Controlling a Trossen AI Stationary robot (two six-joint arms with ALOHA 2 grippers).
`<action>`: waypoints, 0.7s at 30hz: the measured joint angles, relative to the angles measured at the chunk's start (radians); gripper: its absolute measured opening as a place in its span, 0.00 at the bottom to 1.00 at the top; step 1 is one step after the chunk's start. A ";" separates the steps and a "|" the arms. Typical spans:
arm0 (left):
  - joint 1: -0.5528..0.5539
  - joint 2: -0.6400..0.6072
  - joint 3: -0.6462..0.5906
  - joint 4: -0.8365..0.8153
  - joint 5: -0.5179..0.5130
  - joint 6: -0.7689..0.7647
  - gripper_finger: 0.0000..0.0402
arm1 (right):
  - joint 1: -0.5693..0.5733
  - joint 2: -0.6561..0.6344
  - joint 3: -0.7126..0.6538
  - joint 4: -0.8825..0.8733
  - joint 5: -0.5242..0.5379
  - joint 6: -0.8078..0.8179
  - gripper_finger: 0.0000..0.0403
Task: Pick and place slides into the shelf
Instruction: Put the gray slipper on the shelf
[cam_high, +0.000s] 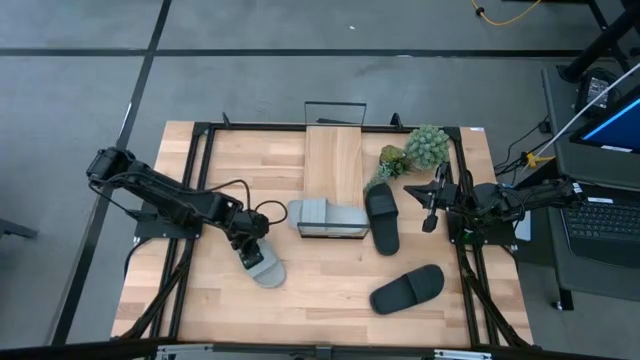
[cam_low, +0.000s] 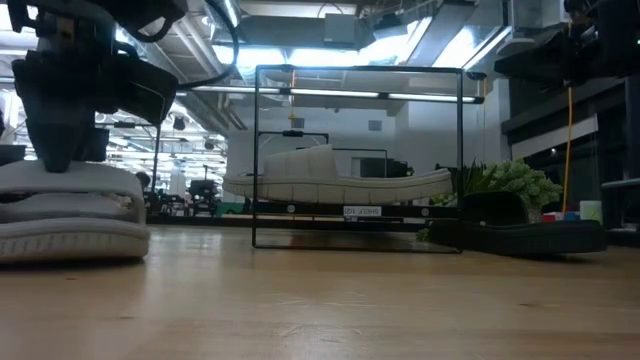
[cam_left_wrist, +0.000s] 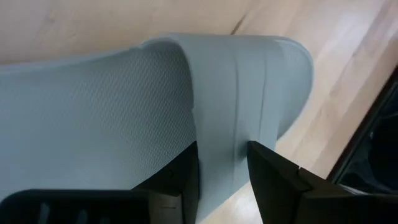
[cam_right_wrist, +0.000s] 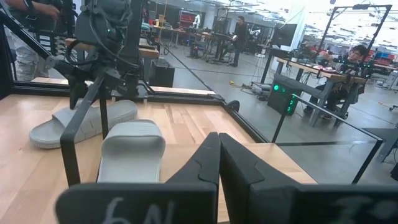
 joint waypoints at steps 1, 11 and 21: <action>0.000 0.000 0.000 0.001 0.000 0.002 0.28 | 0.000 0.000 0.000 0.000 0.000 0.000 0.02; 0.001 -0.001 0.000 0.002 -0.002 0.027 0.03 | 0.000 0.000 0.000 0.005 0.000 0.000 0.02; 0.022 -0.083 0.089 -0.385 -0.163 0.057 0.01 | 0.000 0.000 0.000 0.005 0.000 0.000 0.02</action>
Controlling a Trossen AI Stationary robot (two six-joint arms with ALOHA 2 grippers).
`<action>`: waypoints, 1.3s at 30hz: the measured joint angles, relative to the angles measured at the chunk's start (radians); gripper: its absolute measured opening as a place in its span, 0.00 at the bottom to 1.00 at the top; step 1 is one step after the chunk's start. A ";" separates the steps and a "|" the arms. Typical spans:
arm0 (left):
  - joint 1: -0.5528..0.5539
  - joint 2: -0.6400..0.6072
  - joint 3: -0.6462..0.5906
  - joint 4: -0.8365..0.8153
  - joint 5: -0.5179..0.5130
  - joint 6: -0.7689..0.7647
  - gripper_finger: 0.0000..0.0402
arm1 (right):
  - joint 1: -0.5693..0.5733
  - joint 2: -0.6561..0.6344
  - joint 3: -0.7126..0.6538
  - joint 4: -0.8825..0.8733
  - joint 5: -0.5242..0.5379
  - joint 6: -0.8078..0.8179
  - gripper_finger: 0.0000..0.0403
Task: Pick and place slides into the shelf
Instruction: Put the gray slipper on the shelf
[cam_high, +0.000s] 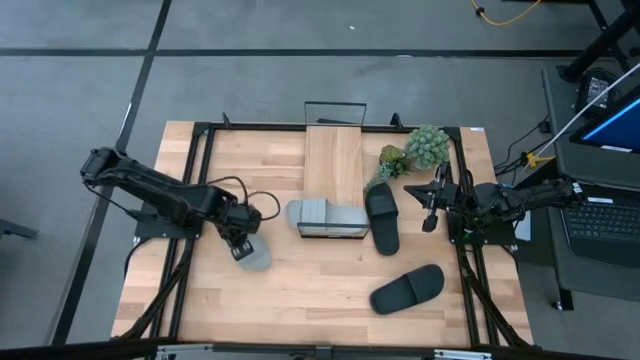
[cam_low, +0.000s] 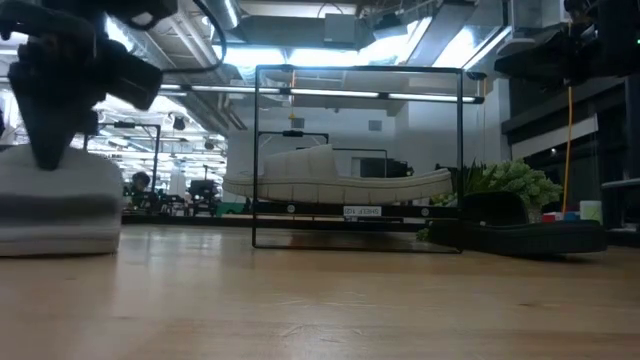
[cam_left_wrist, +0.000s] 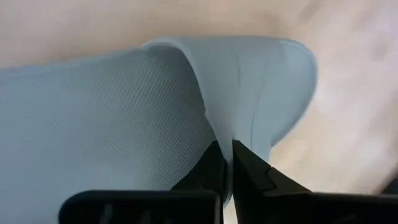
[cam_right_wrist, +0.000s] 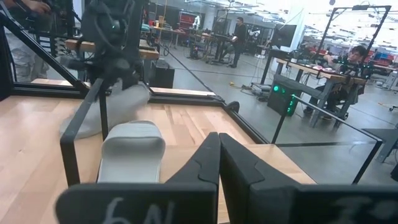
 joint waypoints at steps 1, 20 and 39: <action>0.005 -0.018 0.017 -0.053 -0.041 0.000 0.01 | 0.000 0.000 0.000 0.001 0.000 0.000 0.02; 0.221 -0.121 0.110 -0.224 -0.236 0.358 0.00 | 0.000 0.000 0.000 0.008 0.000 -0.003 0.02; 0.592 -0.121 0.110 -0.207 -0.223 0.860 0.00 | 0.000 0.000 0.000 0.052 0.000 -0.009 0.02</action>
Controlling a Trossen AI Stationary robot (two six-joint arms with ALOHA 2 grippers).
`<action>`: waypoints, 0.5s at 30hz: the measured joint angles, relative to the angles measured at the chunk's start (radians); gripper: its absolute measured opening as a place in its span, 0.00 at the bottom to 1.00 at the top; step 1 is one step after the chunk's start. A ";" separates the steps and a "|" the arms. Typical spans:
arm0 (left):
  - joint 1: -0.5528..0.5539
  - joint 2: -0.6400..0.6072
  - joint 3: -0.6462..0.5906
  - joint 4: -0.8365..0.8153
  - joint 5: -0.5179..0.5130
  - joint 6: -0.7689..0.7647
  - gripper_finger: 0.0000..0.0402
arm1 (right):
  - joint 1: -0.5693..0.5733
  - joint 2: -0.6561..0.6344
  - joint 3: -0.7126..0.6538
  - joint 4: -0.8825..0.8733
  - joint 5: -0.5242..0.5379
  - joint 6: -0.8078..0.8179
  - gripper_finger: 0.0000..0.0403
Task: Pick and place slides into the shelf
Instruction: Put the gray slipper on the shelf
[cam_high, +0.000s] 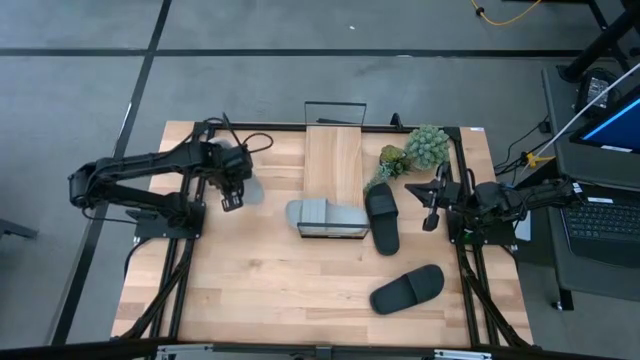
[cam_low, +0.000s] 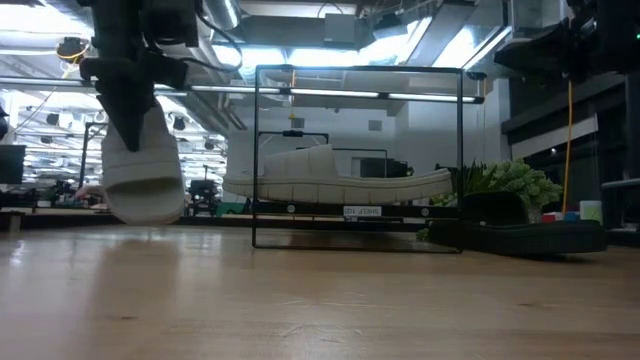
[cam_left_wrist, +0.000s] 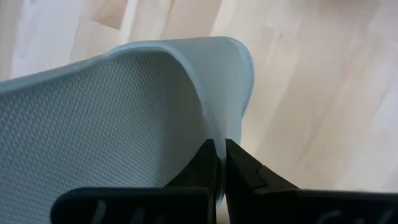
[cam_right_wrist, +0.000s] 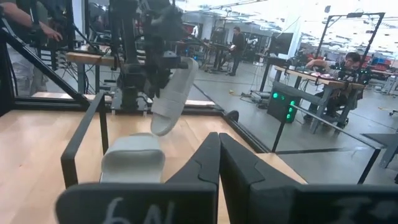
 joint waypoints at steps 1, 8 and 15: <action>0.011 0.000 0.000 0.003 0.000 0.019 0.00 | 0.000 0.000 0.000 0.008 0.000 -0.015 0.02; 0.064 0.000 0.000 0.073 0.057 0.105 0.00 | 0.000 0.000 0.000 0.061 0.000 -0.041 0.02; 0.101 0.000 0.001 0.185 0.104 0.190 0.00 | 0.000 0.027 0.004 0.086 0.000 -0.028 0.02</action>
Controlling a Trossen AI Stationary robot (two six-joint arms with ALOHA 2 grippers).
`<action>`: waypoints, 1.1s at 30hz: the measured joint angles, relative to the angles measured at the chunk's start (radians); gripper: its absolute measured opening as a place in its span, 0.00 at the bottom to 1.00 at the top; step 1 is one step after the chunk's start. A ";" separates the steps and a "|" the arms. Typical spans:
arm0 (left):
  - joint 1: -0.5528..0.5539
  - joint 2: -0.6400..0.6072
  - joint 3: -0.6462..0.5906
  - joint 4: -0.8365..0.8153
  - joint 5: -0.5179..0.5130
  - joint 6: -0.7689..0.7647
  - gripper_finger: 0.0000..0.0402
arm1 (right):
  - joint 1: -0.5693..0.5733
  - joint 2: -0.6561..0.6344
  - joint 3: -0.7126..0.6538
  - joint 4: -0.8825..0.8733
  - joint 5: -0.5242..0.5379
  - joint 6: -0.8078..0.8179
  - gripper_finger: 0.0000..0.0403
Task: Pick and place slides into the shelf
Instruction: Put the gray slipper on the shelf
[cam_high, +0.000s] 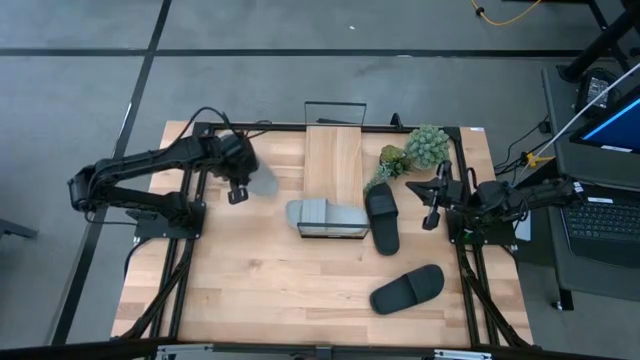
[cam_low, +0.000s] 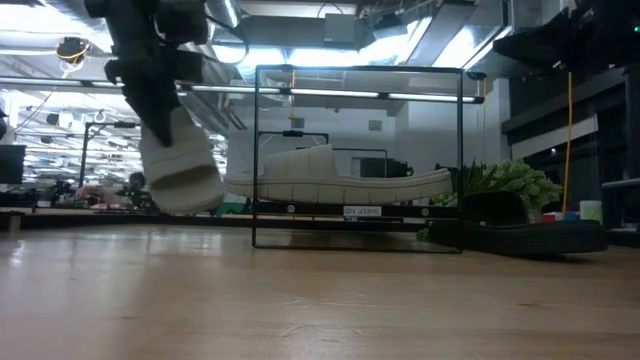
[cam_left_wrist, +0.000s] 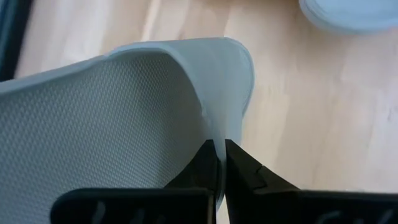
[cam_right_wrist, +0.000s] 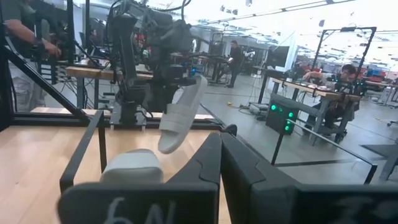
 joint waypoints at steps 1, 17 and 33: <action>0.008 0.000 0.000 0.011 0.000 0.004 0.00 | 0.000 0.014 0.005 0.005 0.000 0.000 0.02; 0.121 0.057 0.218 0.176 -0.006 0.126 0.00 | -0.051 0.445 0.323 -0.019 0.007 -0.017 0.02; 0.110 0.170 0.257 0.592 0.078 0.062 0.00 | -0.339 0.680 0.440 0.060 -0.095 0.086 0.09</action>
